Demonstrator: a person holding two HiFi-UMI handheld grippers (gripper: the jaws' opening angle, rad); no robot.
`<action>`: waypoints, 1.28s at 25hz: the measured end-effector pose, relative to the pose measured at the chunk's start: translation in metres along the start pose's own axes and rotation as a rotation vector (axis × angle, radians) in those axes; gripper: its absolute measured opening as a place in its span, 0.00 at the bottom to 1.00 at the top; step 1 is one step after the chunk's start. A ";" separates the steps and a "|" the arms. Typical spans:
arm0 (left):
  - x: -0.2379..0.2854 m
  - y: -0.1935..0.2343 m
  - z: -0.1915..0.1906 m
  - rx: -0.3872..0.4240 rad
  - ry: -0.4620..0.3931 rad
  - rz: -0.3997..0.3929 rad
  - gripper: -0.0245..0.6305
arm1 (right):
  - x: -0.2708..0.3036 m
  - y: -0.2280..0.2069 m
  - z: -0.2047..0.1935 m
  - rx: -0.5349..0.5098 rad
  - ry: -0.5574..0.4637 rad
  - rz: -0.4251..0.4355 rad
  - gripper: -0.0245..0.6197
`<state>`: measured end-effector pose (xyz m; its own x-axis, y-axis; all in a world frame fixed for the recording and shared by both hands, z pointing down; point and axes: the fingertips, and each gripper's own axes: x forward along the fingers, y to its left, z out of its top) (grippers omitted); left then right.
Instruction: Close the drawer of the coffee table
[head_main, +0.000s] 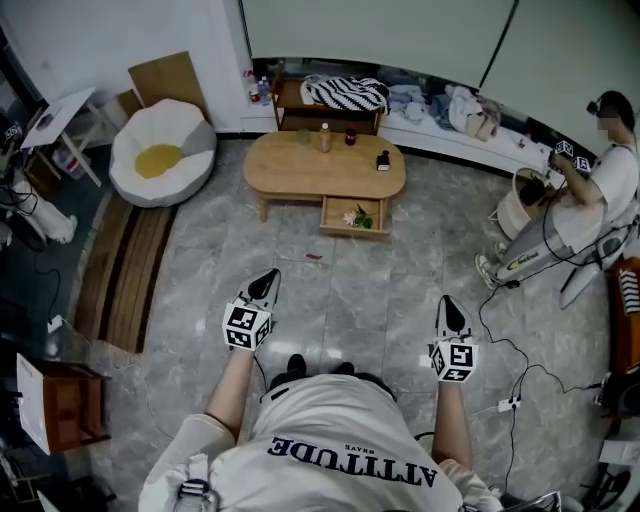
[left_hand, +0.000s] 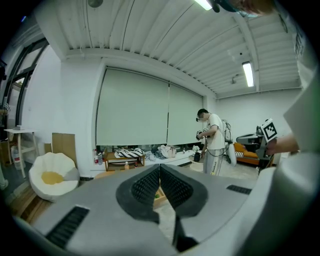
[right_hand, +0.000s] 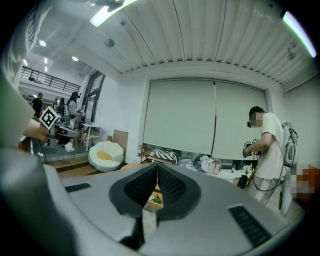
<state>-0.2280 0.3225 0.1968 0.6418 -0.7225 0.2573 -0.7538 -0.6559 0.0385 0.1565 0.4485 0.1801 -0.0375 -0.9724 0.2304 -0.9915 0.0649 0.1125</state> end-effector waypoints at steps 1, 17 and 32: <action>0.001 -0.006 0.000 -0.004 0.000 -0.010 0.07 | 0.000 -0.003 -0.001 0.000 -0.003 0.009 0.07; 0.013 -0.050 -0.008 -0.014 0.018 0.047 0.07 | 0.009 -0.035 -0.023 0.017 -0.010 0.115 0.07; 0.079 -0.003 0.000 -0.032 0.008 0.030 0.07 | 0.071 -0.048 -0.023 0.019 0.035 0.095 0.07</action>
<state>-0.1746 0.2671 0.2169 0.6177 -0.7398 0.2666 -0.7769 -0.6267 0.0612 0.2044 0.3817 0.2136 -0.1272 -0.9537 0.2724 -0.9860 0.1515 0.0701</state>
